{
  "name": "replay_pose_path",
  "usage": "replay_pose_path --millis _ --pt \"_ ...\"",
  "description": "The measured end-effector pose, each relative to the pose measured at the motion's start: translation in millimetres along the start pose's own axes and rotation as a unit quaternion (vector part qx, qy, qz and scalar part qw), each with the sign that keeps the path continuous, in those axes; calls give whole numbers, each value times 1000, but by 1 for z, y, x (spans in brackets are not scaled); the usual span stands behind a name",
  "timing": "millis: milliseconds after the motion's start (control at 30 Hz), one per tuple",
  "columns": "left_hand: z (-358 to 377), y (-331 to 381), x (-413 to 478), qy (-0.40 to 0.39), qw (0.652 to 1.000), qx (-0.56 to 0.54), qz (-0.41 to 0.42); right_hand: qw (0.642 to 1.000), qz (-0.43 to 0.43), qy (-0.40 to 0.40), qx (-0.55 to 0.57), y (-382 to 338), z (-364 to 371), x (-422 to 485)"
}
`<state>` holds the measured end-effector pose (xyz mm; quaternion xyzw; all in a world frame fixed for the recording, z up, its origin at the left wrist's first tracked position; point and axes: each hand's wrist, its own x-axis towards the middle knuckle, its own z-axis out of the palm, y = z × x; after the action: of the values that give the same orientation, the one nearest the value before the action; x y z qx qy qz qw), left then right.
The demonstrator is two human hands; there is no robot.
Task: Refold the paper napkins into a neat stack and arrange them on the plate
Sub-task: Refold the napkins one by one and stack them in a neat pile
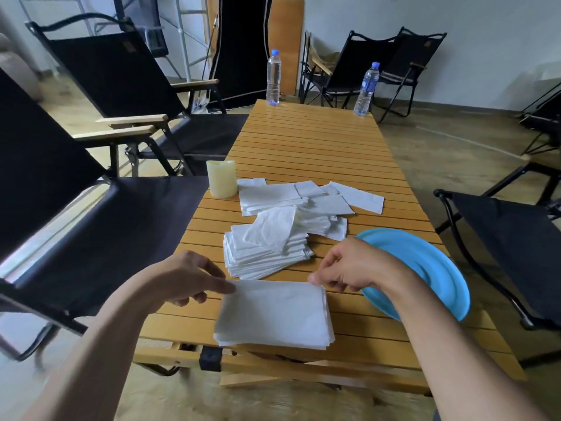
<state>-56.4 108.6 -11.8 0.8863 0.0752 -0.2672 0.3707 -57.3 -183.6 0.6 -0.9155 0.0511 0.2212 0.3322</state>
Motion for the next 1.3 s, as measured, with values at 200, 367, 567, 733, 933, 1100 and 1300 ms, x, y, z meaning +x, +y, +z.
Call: replay_pose_path --millis 200,367,567,733,933,1100,1300 --pt "12 8 13 189 975 -56 101 959 -209 161 -102 -13 32 41" --pt "18 6 16 225 964 -52 130 956 -231 76 -165 -13 59 65" --pt "15 6 11 286 939 -43 185 945 -260 135 -142 -26 52 56" --pt "22 11 11 325 885 69 327 915 -337 199 -103 -39 49 39" --pt "33 7 24 342 890 139 267 921 -298 242 -64 -34 56 33" --pt "31 -2 28 386 886 171 191 949 -225 193 108 -36 54 38" --pt "16 -3 23 475 853 115 184 884 -247 291 271 -49 39 31"
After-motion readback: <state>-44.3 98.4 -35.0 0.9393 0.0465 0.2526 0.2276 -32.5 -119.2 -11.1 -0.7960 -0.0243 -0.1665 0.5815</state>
